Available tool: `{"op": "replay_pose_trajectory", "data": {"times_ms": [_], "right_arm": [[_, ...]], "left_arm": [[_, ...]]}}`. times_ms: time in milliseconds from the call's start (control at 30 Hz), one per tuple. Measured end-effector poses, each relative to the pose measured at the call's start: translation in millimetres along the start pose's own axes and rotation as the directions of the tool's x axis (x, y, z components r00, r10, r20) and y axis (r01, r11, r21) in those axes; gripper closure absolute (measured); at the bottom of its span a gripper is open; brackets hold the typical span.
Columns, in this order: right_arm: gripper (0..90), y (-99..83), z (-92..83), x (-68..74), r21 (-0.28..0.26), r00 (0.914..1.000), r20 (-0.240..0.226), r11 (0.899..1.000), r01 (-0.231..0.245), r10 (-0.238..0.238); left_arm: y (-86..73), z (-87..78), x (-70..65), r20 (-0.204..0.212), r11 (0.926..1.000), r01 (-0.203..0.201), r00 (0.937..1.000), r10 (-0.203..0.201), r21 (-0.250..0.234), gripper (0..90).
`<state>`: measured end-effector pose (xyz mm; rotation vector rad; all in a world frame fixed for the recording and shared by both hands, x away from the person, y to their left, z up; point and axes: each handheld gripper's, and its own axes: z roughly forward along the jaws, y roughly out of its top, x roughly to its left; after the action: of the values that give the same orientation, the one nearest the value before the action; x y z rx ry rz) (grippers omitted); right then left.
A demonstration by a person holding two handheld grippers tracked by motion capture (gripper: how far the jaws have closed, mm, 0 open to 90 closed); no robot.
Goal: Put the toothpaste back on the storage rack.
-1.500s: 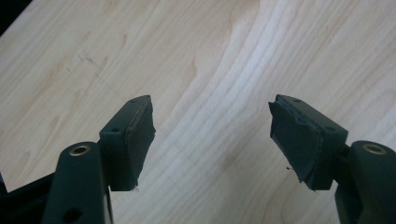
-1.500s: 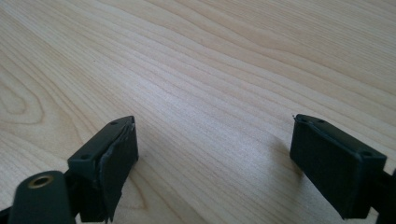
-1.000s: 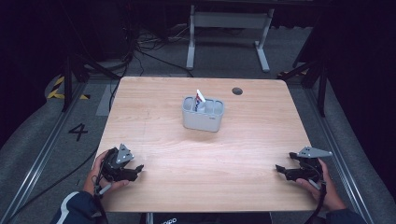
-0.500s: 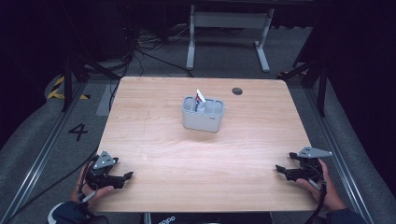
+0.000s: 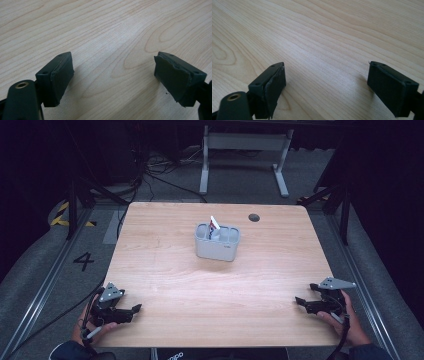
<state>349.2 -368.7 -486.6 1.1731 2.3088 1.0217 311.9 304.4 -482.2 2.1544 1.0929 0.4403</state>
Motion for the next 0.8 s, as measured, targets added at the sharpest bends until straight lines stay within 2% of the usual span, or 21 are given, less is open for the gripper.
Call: {"op": "replay_pose_trajectory", "data": {"times_ms": [800], "right_arm": [[15.3, 0.4, 0.5, -0.5, 0.001, 1.0, -0.003, 1.0, 0.004, -0.004]], "left_arm": [[1.0, 1.1, 0.0, 0.003, 1.0, -0.003, 1.0, 0.003, 0.006, 14.1]]}}
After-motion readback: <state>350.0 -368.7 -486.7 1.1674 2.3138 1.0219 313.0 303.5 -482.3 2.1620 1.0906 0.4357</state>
